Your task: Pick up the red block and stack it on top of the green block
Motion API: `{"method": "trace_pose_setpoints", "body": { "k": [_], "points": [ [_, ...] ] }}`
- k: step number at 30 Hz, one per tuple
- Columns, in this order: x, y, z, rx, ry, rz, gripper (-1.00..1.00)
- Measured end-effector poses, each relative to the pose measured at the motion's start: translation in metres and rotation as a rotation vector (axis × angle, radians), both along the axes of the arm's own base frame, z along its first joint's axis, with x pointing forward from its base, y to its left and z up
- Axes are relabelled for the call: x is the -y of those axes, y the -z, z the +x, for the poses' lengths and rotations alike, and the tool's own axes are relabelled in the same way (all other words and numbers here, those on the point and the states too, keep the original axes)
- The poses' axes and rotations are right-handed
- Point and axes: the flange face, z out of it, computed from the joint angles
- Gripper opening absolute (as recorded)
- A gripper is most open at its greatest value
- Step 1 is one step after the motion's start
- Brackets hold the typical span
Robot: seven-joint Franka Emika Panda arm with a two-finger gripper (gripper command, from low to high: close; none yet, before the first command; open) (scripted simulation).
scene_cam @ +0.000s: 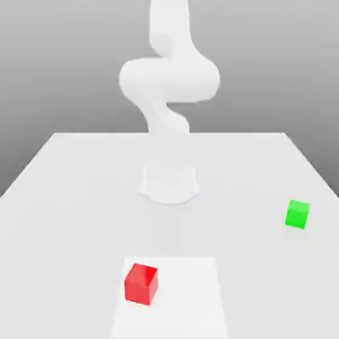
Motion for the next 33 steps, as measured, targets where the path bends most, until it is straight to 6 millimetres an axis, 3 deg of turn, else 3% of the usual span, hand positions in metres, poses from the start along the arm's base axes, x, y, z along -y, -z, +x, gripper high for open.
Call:
{"method": "trace_pose_setpoints", "body": {
  "k": [5,10,15,20,26,27,33],
  "points": [
    [0.013,0.11,0.052,-0.175,0.059,0.021,0.0],
    [0.027,0.222,0.073,-0.342,0.116,0.044,0.0],
    [0.04,0.332,0.066,-0.51,0.175,0.07,0.0],
    [0.049,0.433,0.032,-0.677,0.237,0.101,0.0],
    [0.049,0.505,0.024,-0.709,0.245,0.106,0.0],
    [0.049,0.513,0.023,-0.71,0.245,0.106,-1.0],
    [0.049,0.518,0.023,-0.709,0.245,0.105,-1.0]
  ]
}}
